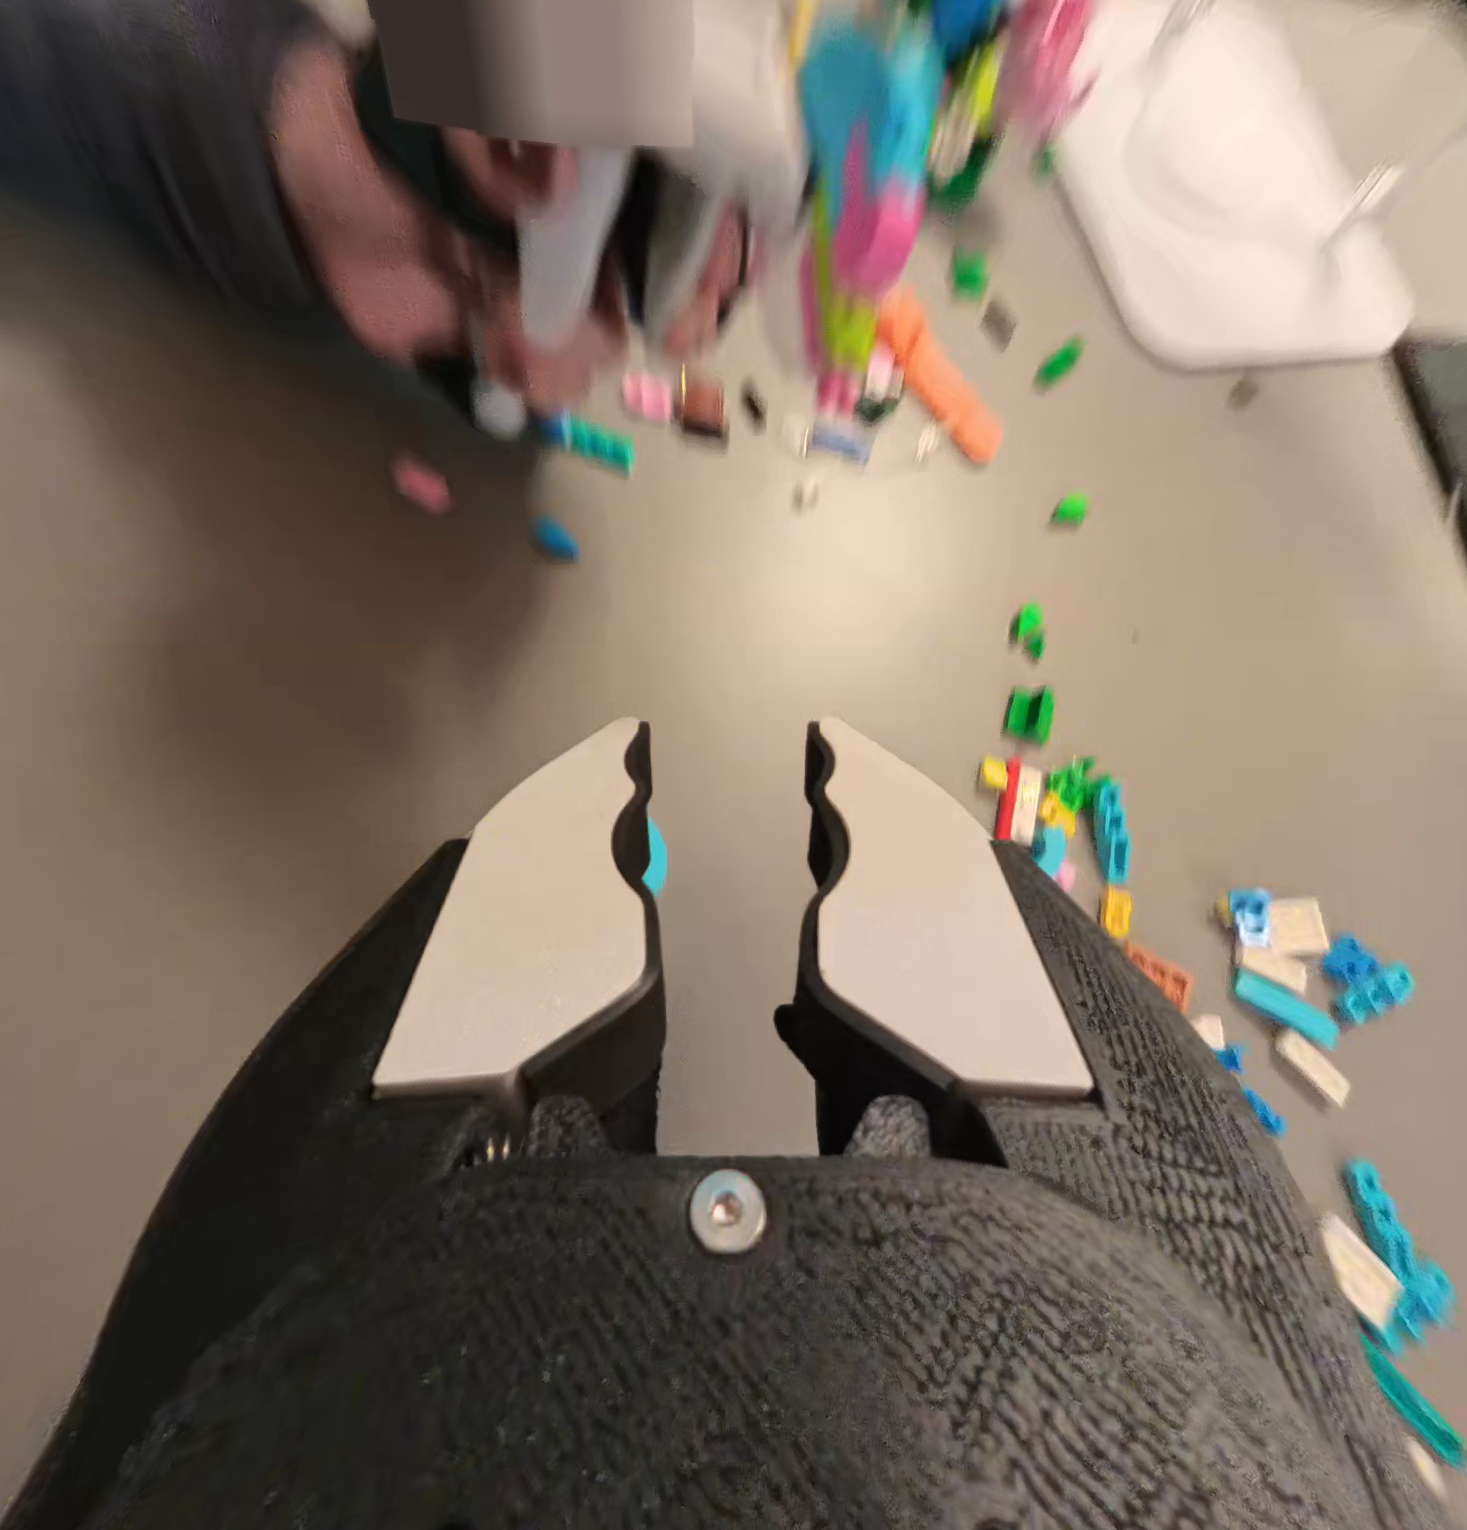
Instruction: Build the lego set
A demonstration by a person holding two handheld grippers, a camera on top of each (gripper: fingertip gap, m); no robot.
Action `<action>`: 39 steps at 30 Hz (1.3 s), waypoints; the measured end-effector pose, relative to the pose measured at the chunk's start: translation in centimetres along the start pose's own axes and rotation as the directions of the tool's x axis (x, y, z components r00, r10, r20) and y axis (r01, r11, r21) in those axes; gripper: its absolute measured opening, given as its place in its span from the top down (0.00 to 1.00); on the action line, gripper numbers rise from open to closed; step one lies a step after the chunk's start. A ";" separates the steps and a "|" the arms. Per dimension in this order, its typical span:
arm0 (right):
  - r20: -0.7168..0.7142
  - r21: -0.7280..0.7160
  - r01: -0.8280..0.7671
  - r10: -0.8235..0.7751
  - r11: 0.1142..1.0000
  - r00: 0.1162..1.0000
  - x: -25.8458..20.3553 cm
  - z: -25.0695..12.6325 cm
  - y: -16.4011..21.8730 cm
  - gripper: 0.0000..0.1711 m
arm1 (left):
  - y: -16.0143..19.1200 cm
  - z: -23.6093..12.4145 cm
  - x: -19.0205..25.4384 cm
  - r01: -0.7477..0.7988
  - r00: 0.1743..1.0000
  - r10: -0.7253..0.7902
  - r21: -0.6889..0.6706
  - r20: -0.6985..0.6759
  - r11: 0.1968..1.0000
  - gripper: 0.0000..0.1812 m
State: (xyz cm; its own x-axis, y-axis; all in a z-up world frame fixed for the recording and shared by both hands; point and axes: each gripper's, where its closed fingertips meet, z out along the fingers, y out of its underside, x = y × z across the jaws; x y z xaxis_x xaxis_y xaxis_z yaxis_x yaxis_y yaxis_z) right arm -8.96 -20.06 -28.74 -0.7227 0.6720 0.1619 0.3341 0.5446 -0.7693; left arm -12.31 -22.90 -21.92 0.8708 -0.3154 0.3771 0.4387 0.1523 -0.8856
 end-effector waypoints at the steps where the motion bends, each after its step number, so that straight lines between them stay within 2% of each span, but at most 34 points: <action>1: 0.010 0.082 -0.034 0.034 0.996 0.999 -0.2 -0.4 -1.5 0.80 | 0.1 0.1 0.3 0.005 1.000 -0.005 -0.005 -0.013 1.000 0.96; 3: 0.024 0.186 -0.084 0.081 0.979 0.996 -0.2 -0.9 -3.5 0.80 | 0.5 0.4 1.0 0.021 0.998 -0.022 -0.025 -0.053 0.999 0.96; 8: 0.070 0.273 -0.113 0.097 0.955 0.993 -0.5 -1.6 -5.6 0.84 | 1.4 0.9 2.2 0.024 0.994 -0.031 -0.071 -0.105 0.997 0.96; 10: 0.094 0.285 -0.122 0.099 0.951 0.991 -0.6 -1.7 -6.0 0.86 | 1.6 1.0 2.5 0.022 0.992 -0.031 -0.082 -0.121 0.996 0.96; 11: 0.101 0.279 -0.125 0.100 0.952 0.990 -0.7 -1.7 -6.0 0.91 | 1.6 1.1 2.7 0.020 0.991 -0.031 -0.084 -0.127 0.996 0.96; 14: 0.097 0.255 -0.141 0.120 0.957 0.988 -0.4 -1.6 -5.8 0.93 | 1.7 1.0 2.5 0.028 0.991 -0.040 -0.093 -0.124 0.995 0.95; 15: 0.073 0.237 -0.147 0.134 0.960 0.988 0.0 -1.6 -5.4 0.95 | 1.6 1.1 2.4 0.032 0.992 -0.044 -0.099 -0.119 0.995 0.91; 16: 0.042 0.203 -0.160 0.155 0.966 0.987 0.5 -1.5 -4.8 0.96 | 1.4 1.1 2.1 0.024 0.994 -0.035 -0.101 -0.102 0.995 0.83; 18: 0.030 0.078 -0.229 0.228 0.970 0.973 0.6 -1.3 -2.6 0.96 | 0.7 0.8 1.4 -0.034 0.998 0.028 -0.103 -0.059 0.994 0.72; 22: 0.192 -0.197 -0.347 0.384 0.917 0.903 -3.8 -0.3 1.4 0.96 | -1.3 -0.1 0.3 -0.167 0.985 0.169 -0.071 0.028 0.983 0.73; 26: 0.268 -0.342 -0.369 0.466 0.864 0.843 -7.1 0.7 3.5 0.96 | -1.3 -0.2 0.3 -0.158 0.987 0.161 -0.082 0.025 0.984 0.76; 30: 0.254 -0.377 -0.387 0.496 0.842 0.831 -7.5 1.3 4.8 0.96 | 0.4 0.3 0.3 -0.167 0.985 0.173 -0.196 0.015 0.966 0.74; 32: 0.229 -0.349 -0.392 0.483 0.851 0.845 -7.2 1.2 4.6 0.88 | 1.9 0.6 0.6 -0.162 0.986 0.169 -0.303 -0.002 0.939 0.66; 34: 0.205 -0.325 -0.373 0.450 0.869 0.869 -6.8 0.6 4.2 0.80 | 3.4 0.7 1.1 -0.158 0.986 0.164 -0.425 -0.022 0.891 0.57; 39: 0.134 -0.227 -0.284 0.318 0.932 0.938 -4.2 -1.8 4.2 0.76 | 5.5 0.0 2.4 -0.278 0.953 0.293 -0.586 -0.072 0.761 0.57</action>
State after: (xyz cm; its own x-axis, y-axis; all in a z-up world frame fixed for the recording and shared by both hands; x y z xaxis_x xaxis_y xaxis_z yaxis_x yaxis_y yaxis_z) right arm -3.47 -19.69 -31.50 -0.6526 0.7370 -0.1757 0.6536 0.4304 -0.6225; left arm -7.78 -22.81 -25.89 0.9427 -0.3237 0.0804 -0.0384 -0.3448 -0.9379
